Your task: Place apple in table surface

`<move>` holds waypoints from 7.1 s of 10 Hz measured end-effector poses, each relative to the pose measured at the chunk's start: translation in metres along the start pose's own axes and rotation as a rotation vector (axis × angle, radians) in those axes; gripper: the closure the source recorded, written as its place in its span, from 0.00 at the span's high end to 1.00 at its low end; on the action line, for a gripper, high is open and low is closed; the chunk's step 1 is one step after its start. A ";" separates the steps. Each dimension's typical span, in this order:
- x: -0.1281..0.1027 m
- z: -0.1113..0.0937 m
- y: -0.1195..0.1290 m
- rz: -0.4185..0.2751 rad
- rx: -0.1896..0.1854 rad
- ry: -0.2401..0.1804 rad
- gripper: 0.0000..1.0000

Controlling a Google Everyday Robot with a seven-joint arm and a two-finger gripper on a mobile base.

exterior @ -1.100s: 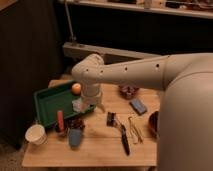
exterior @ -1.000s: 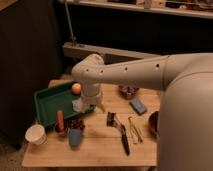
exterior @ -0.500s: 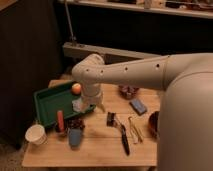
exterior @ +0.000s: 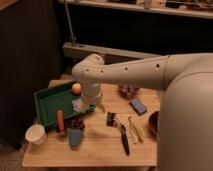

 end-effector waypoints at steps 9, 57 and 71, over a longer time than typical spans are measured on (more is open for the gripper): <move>0.000 0.000 0.000 -0.001 0.000 0.000 0.65; -0.240 0.112 0.155 -0.550 -0.049 -0.249 0.65; -0.243 0.128 0.160 -0.555 0.023 -0.217 0.04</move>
